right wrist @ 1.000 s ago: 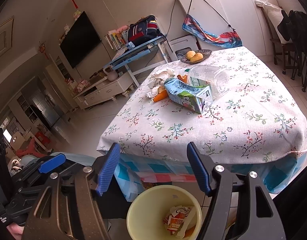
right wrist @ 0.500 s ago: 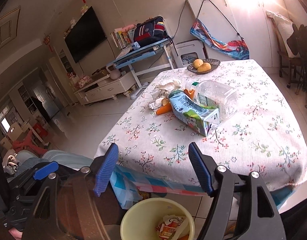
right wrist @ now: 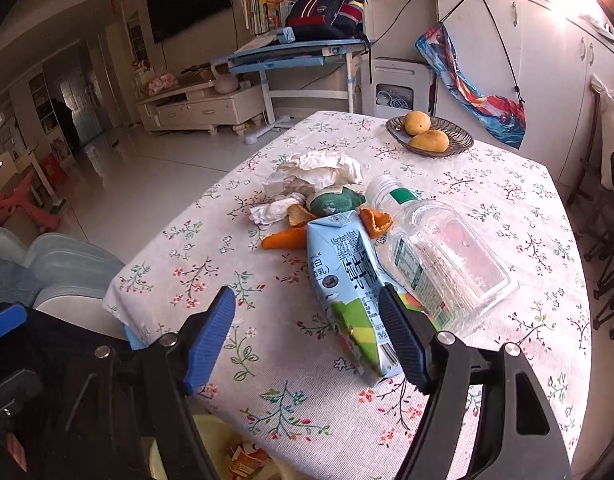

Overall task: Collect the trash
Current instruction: 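Grasp the orange peel strip with the left tool while the right grasps the blue milk carton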

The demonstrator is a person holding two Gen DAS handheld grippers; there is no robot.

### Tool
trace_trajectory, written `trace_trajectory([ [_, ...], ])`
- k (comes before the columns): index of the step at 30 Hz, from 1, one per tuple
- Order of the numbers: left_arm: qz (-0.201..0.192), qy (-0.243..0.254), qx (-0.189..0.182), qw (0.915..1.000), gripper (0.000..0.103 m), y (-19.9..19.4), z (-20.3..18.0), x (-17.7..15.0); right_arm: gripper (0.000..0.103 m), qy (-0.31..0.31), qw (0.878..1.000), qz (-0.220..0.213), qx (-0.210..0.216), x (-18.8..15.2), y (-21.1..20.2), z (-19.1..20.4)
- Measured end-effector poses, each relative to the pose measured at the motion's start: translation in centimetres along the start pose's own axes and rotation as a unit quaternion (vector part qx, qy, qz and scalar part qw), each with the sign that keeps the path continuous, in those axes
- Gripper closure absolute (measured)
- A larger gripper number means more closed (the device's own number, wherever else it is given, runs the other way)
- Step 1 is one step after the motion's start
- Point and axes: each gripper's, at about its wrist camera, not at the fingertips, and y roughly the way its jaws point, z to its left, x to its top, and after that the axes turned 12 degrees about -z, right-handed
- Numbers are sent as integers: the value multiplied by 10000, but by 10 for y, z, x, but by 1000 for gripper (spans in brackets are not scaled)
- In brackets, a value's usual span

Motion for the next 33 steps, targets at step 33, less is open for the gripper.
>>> trace_trajectory([
  [33, 1521, 662, -883, 9822, 46, 247, -59, 52, 49, -163, 9921, 1052, 665, 5, 31, -42],
])
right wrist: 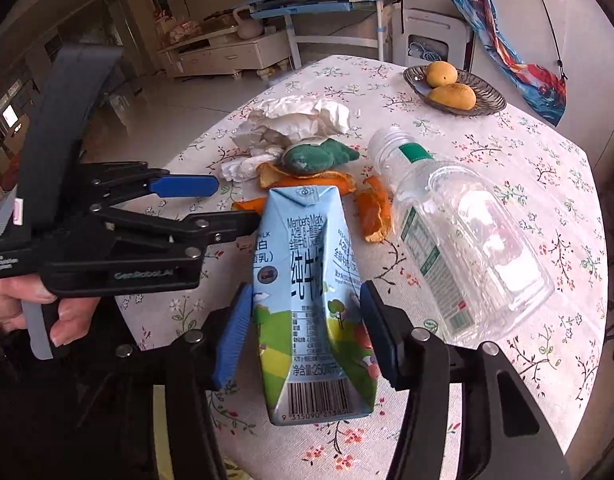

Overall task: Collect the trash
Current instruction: 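Grasp the orange peel strip with the left tool while the right grasps the blue milk carton, then carry the milk carton toward the yellow bucket with the right tool while the left holds the peel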

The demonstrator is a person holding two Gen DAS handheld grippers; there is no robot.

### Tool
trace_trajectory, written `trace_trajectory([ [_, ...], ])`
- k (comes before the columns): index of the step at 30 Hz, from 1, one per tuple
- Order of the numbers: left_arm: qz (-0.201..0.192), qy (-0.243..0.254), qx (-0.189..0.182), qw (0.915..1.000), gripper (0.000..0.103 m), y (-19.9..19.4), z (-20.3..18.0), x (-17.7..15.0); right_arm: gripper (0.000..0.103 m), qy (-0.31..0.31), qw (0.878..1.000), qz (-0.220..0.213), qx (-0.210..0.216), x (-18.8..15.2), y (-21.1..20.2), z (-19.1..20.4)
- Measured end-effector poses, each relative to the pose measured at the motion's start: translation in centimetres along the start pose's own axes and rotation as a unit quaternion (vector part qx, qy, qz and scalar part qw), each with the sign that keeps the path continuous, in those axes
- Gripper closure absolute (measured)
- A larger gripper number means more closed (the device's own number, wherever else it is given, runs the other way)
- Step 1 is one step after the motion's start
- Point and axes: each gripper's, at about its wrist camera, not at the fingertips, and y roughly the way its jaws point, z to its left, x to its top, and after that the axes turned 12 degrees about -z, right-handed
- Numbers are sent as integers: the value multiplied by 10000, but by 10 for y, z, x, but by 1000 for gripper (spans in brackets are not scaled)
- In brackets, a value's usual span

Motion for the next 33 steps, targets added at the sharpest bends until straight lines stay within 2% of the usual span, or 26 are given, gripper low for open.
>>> trace_trajectory([
  [2, 83, 115, 21, 9999, 49, 10, -5, 2, 49, 14, 10000, 81, 45, -5, -7, 0],
  [6, -8, 357, 71, 9993, 56, 18, -15, 6, 48, 246, 9996, 83, 79, -11, -14, -5],
  [10, 3, 373, -22, 9993, 82, 15, -16, 7, 43, 140, 9998, 137, -88, -13, 1, -2],
  [12, 67, 310, -118, 9994, 87, 11, -13, 4, 43, 32, 9997, 194, -127, -14, 6, 3],
  [18, 347, 65, -410, 9985, 88, -15, -4, -13, 43, 266, 9993, 193, -175, -20, -10, -3],
  [20, 217, 222, -197, 9993, 84, -21, -7, -17, 43, 427, 9988, 167, -194, -23, -10, -9],
  [22, 189, 385, -88, 9990, 73, -20, -11, -19, 43, 492, 9984, 166, -201, -24, -8, -10],
  [26, 223, 480, 147, 9985, 72, -13, -13, -19, 42, 445, 9984, 209, -282, -24, -1, -9],
  [29, 184, 402, 165, 9989, 72, -12, -9, -18, 42, 422, 9983, 235, -328, -26, 2, -7],
  [30, 160, 405, 172, 9989, 73, -12, -9, -18, 42, 406, 9983, 223, -348, -26, 2, -6],
  [31, 138, 426, 150, 9989, 84, -12, -10, -18, 42, 374, 9984, 212, -366, -26, 3, -5],
  [33, 118, 517, 156, 9985, 88, -15, -13, -19, 42, 304, 9986, 196, -376, -27, 3, -2],
])
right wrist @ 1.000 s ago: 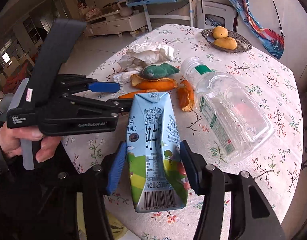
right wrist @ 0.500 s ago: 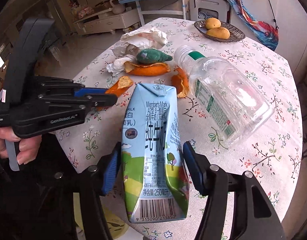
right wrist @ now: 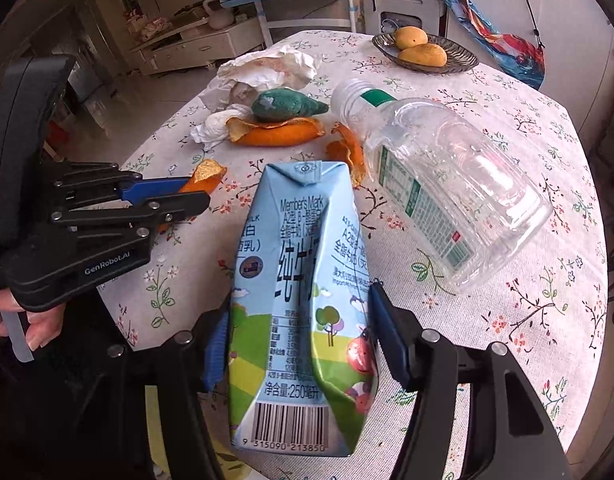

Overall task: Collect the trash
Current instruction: 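Carry the milk carton toward the yellow bucket with the right tool while the left holds the peel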

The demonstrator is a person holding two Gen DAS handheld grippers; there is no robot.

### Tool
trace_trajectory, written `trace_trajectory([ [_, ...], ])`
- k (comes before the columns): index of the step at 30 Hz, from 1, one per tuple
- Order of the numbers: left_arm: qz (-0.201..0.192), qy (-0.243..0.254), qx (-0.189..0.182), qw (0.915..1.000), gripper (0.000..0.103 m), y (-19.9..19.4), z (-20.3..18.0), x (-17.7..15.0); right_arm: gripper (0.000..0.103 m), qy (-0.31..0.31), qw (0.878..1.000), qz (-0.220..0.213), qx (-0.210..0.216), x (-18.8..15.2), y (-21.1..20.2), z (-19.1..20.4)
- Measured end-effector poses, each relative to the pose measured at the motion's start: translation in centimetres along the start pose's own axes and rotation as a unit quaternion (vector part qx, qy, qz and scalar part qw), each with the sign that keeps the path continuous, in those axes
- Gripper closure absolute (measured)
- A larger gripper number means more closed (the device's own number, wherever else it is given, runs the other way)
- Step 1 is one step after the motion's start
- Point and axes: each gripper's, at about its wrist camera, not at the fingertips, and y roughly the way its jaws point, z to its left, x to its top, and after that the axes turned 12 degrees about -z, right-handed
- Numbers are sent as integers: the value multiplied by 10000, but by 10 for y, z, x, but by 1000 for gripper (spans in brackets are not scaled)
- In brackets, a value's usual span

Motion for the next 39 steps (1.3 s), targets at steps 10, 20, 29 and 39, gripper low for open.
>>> trace_trajectory([
  [10, -848, -286, 426, 9951, 89, -66, -1, -19, 43, 822, 9928, -776, 389, -4, -34, -5],
  [20, -1609, -441, 710, 9834, 89, -124, -1, -37, 42, 1511, 9653, -1996, 738, -18, -83, 0],
  [29, -1886, -508, 714, 9781, 89, -150, -4, -52, 42, 1681, 9543, -2371, 689, -27, -98, -4],
  [39, -2055, -597, 721, 9742, 88, -170, -8, -70, 42, 1727, 9516, -2437, 727, -39, -105, 0],
])
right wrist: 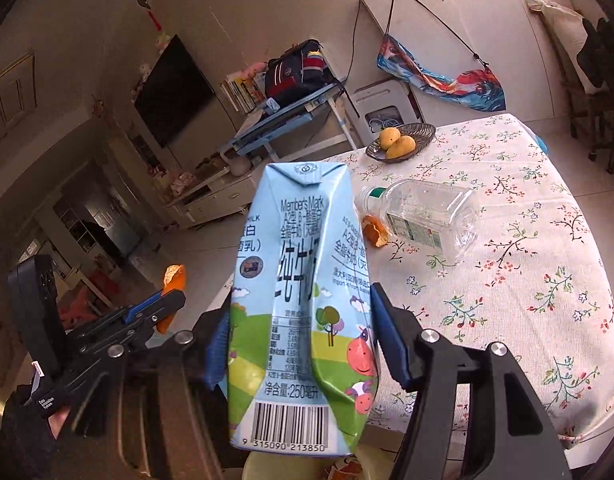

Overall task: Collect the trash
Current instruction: 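Carry the milk carton toward the yellow bucket with the right tool while the left holds the peel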

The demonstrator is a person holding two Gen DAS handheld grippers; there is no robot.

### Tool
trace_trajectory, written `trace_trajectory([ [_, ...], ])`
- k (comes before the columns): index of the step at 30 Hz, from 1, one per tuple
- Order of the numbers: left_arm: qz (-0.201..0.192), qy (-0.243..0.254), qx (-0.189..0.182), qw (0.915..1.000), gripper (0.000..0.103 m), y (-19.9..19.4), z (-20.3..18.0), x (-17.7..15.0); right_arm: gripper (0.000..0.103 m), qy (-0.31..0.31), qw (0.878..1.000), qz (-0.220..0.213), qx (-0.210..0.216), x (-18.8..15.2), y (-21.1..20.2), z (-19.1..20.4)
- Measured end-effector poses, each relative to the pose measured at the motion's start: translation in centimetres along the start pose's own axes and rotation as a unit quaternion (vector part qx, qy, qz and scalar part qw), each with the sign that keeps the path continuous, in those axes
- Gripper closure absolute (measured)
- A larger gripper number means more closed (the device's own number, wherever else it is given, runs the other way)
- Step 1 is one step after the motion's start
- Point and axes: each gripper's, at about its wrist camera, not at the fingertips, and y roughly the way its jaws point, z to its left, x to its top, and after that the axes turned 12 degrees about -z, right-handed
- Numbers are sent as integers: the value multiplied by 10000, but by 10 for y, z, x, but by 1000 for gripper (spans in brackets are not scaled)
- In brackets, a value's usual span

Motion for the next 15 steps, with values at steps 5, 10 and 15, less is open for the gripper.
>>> trace_trajectory([
  [5, -82, -68, -9, 9999, 88, -13, 3, -3, 42, -57, 9999, 73, 74, -7, -1, 6],
  [10, -162, -123, -19, 9998, 88, -29, 5, -8, 42, -110, 9998, 114, 123, -15, -6, 13],
  [15, -223, -157, -31, 9996, 88, -45, 6, -14, 42, -151, 9996, 184, 166, -24, -13, 19],
])
